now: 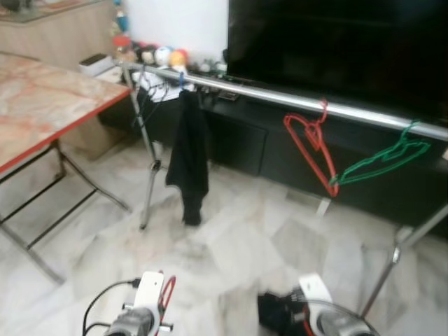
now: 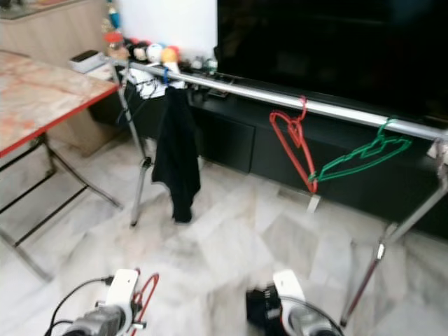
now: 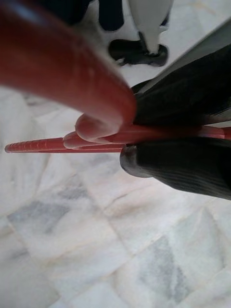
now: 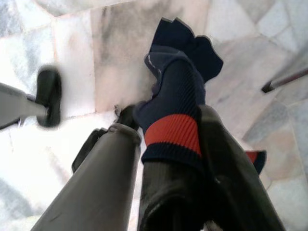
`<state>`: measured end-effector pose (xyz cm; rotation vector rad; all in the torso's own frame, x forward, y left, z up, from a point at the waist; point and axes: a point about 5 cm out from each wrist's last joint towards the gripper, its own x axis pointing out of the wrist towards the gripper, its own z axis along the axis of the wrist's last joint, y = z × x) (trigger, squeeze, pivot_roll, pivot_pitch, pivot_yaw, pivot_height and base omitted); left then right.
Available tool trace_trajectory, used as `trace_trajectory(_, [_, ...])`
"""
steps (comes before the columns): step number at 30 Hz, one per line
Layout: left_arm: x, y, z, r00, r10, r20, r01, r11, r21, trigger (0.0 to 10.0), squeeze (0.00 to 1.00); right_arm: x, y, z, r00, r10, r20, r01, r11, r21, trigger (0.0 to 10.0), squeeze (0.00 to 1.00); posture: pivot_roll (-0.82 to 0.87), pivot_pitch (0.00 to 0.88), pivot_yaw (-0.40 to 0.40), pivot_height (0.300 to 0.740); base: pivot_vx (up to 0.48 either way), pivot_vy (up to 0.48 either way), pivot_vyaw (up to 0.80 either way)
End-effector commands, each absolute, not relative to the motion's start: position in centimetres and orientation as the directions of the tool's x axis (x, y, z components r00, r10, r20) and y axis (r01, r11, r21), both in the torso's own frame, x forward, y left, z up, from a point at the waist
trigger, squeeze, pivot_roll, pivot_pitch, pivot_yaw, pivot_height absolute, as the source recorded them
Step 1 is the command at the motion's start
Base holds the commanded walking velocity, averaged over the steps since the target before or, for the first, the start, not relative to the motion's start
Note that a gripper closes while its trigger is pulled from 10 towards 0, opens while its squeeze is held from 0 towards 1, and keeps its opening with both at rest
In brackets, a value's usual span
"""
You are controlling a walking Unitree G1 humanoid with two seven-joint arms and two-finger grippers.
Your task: Hang hanger
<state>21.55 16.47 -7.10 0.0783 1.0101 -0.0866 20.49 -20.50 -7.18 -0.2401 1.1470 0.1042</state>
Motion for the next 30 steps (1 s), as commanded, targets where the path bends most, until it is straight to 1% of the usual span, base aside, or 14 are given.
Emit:
trace_trajectory(1, [22.07, 16.95, -6.76, 0.537, -0.024, -0.843, 0.111, 0.993, 0.042, 10.0, 0.00, 21.02, -20.30, -6.92, 0.427, -0.032, -0.904, -0.206, 0.970, -0.131, 10.0, 0.00, -0.02, 0.000, -0.013, 0.740, -0.300, 0.000, 0.00])
trace_trajectory(18, [22.25, 16.93, -6.66, 0.536, -0.024, -0.844, 0.109, 0.993, 0.041, 10.0, 0.00, 21.23, -20.36, -6.79, 0.432, -0.031, -0.901, -0.211, 0.968, -0.134, 10.0, 0.00, -0.02, 0.000, -0.012, 0.740, -0.298, 0.000, 0.00])
trace_trajectory(24, [22.33, 16.91, -6.61, 0.535, -0.030, -0.844, 0.126, 0.991, 0.045, 10.0, 0.00, 21.28, -20.38, -6.76, 0.433, -0.030, -0.901, -0.213, 0.968, -0.135, 10.0, 0.00, -0.01, 0.000, -0.012, 0.740, 0.000, 0.000, 0.00])
trace_trajectory(30, [22.36, 16.88, -6.59, 0.538, -0.031, -0.842, 0.116, 0.993, 0.037, 10.0, 0.00, 21.32, -20.39, -6.73, 0.434, -0.031, -0.901, -0.212, 0.968, -0.135, 10.0, 0.00, -0.02, 0.000, -0.011, 0.740, 0.000, 0.000, 0.00])
